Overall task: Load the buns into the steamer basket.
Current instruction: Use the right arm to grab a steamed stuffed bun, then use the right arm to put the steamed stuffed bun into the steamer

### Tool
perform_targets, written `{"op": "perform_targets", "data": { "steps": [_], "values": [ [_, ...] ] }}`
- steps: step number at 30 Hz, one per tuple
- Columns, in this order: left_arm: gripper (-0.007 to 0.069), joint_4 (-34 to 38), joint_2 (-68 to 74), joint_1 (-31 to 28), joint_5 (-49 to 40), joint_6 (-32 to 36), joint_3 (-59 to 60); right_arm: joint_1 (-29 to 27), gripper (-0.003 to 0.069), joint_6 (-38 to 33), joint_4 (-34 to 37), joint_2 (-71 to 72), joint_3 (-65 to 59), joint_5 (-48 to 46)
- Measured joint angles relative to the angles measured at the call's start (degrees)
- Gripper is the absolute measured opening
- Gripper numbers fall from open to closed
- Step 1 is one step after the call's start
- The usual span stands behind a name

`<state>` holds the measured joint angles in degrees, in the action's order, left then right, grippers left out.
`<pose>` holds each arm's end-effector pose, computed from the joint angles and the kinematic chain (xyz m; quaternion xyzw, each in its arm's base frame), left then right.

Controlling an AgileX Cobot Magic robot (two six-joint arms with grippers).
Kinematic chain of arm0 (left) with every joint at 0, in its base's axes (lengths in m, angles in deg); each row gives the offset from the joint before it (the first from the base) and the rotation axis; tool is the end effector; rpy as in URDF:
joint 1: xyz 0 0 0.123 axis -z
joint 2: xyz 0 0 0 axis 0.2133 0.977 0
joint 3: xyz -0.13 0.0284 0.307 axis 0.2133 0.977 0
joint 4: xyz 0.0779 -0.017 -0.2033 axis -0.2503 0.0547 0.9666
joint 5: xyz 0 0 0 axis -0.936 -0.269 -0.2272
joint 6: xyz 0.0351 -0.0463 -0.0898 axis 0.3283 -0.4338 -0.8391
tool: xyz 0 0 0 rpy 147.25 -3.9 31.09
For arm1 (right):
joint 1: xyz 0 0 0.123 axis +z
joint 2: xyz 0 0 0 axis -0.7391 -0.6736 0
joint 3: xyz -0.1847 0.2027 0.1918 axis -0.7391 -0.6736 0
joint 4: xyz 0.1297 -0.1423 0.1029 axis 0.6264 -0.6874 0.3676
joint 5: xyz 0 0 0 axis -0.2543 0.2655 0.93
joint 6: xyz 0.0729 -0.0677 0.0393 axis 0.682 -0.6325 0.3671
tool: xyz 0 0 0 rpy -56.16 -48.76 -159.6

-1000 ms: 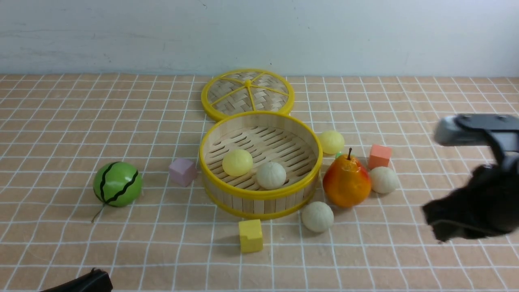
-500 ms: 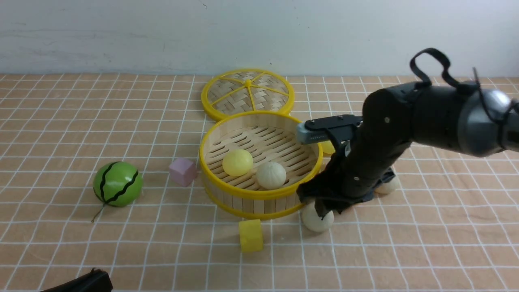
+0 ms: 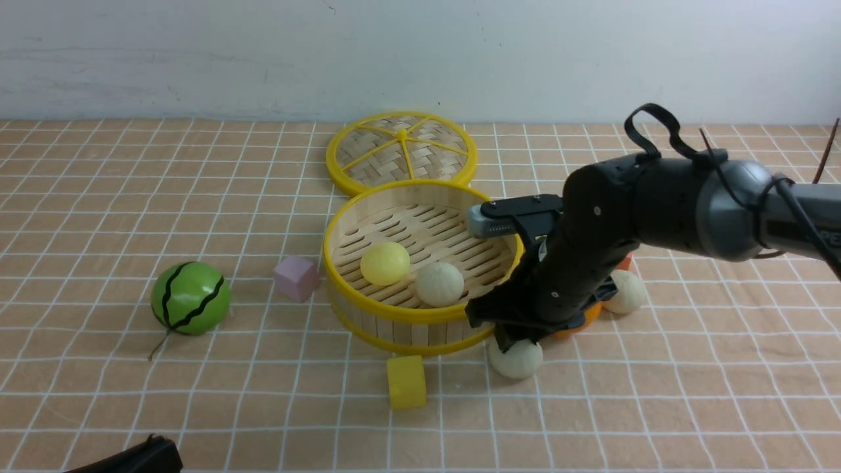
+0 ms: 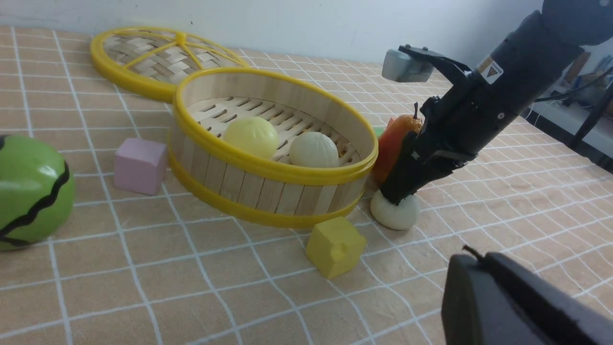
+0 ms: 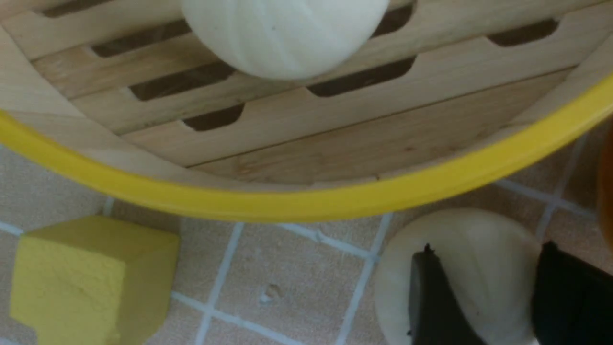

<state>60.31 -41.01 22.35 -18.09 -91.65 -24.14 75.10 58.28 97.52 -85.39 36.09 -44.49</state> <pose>0.0185 -0.0132 0.2456 0.1139 0.7260 -0.2968 0.6098 0.3625 0.1991 0.2345 -0.1424 0.9694 0.1071 0.1691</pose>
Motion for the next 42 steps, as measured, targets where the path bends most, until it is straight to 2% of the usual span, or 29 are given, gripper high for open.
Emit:
{"op": "perform_targets", "data": {
  "steps": [2, 4, 6, 7, 8, 14, 22, 28, 35, 36, 37, 42],
  "values": [
    [-0.0004, 0.0, 0.0, 0.0, 0.0, 0.0, 0.0, 0.0, 0.0245, 0.0, 0.0, 0.0, 0.1, -0.1],
    [-0.0002, 0.0, 0.0, 0.0, 0.0, 0.0, 0.0, 0.0, 0.0134, -0.4, 0.0, 0.1, 0.3, -0.9],
    [-0.0003, 0.0, 0.0, 0.0, 0.0, 0.0, 0.0, 0.0, 0.0089, -0.6, 0.0, 0.3, 0.3, -1.4],
    [-0.0003, 0.0, 0.0, 0.0, 0.0, 0.0, 0.0, 0.0, 0.0034, -0.7, 0.2, 1.2, 0.3, -2.7],
    [-0.0003, 0.0, 0.0, 0.0, 0.0, 0.0, 0.0, 0.0, 0.0012, -0.7, 0.5, 2.4, 0.7, -4.4],
    [0.0002, 0.0, 0.0, 0.0, 0.0, 0.0, 0.0, 0.0, 0.0010, -1.3, 1.0, 8.2, 6.0, -9.7],
    [0.0011, 0.0, 0.0, 0.0, 0.0, 0.0, 0.0, -0.1, 0.0010, -2.3, -0.1, 3.4, 13.4, 0.1],
    [0.0018, 0.0, 0.0, 0.0, 0.0, 0.0, 0.0, -1.3, 0.0027, 0.0, -1.4, -3.1, 14.7, 5.6],
    [0.0026, 0.0, 0.0, 0.0, 0.0, 0.0, 0.0, -2.3, 0.0091, 2.2, -1.6, -5.6, 14.9, 7.5],
    [0.0028, 0.0, 0.0, 0.0, 0.0, 0.0, 0.0, -2.3, 0.0145, 2.5, -1.0, -5.7, 15.0, 7.4],
    [0.0029, 0.0, 0.0, 0.0, 0.0, 0.0, 0.0, -2.3, 0.0158, 2.7, -0.9, -5.8, 15.0, 7.2],
    [0.0033, 0.0, 0.0, 0.0, 0.0, 0.0, 0.0, -2.3, 0.0349, 2.9, -0.5, -5.8, 15.8, 5.7]
  ]
}}
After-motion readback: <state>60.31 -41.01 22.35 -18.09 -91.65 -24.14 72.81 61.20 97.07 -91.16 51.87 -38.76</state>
